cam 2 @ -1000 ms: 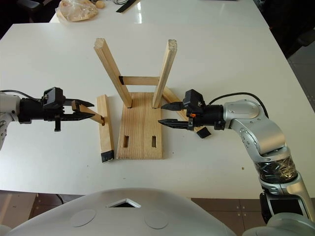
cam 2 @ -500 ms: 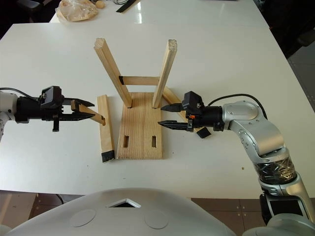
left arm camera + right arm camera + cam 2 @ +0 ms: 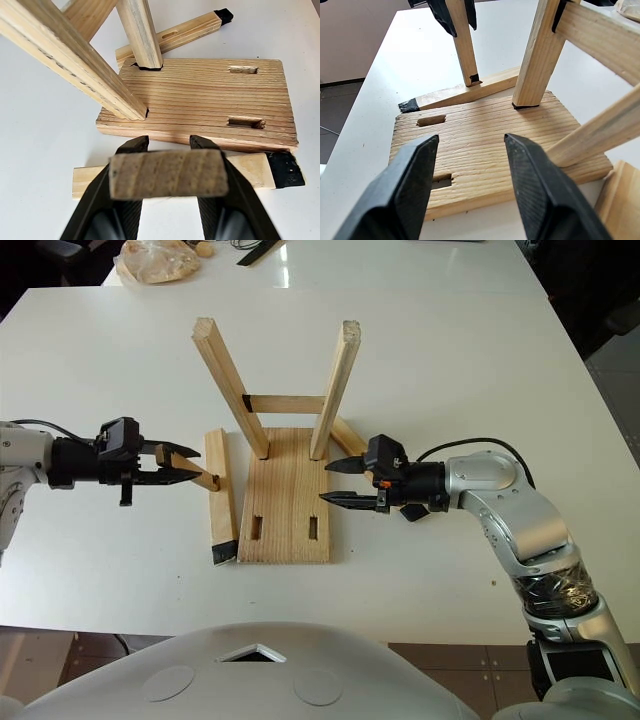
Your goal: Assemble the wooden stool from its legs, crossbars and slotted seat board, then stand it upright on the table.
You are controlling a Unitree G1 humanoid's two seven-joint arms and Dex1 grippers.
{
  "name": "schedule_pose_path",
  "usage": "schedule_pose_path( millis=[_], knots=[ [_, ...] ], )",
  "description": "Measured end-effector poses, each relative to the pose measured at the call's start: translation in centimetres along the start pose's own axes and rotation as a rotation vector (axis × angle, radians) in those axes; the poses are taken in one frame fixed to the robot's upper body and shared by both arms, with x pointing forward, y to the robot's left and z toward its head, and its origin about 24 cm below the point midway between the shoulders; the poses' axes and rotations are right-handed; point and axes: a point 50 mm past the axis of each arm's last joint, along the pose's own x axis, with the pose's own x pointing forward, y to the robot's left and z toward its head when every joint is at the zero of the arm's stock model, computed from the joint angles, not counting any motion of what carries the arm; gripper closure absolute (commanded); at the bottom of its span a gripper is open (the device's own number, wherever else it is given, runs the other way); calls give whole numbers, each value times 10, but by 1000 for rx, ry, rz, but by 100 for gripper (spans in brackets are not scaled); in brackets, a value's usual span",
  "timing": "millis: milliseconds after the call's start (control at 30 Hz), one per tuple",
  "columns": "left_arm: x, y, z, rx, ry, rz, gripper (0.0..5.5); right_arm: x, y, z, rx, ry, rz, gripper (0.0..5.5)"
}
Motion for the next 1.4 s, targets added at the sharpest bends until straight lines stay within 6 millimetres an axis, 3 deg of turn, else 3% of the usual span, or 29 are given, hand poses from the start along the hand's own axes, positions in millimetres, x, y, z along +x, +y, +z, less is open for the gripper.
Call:
schedule_pose_path(
  millis=[700,1100,1400],
  knots=[
    [-1,10,13,-2,-5,20,419,5,2,-5,-18,17,1,309],
    [15,2,1,44,31,-17,419,7,2,-5,-12,4,-1,309],
    [20,7,-4,66,43,-15,419,9,2,-6,-12,7,5,309]
  ],
)
